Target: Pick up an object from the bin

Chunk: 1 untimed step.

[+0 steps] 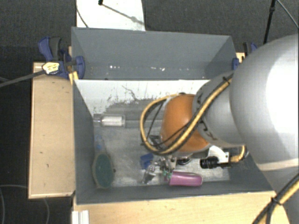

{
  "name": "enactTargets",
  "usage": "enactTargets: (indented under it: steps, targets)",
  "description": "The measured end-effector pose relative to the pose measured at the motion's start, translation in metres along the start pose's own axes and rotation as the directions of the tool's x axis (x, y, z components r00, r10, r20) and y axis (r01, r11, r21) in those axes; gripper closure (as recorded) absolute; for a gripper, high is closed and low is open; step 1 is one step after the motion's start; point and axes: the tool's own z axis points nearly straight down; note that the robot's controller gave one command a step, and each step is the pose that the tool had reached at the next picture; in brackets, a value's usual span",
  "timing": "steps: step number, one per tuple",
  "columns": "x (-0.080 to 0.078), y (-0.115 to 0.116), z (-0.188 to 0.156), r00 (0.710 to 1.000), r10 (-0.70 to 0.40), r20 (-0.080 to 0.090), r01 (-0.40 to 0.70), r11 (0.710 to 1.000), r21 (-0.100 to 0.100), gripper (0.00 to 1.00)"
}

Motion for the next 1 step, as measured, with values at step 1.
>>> enactTargets:
  steps: [1]
  targets:
    - [-0.0021,0.0006,-0.0018,1.0,0.003,0.005,-0.003,1.0,-0.003,1.0]
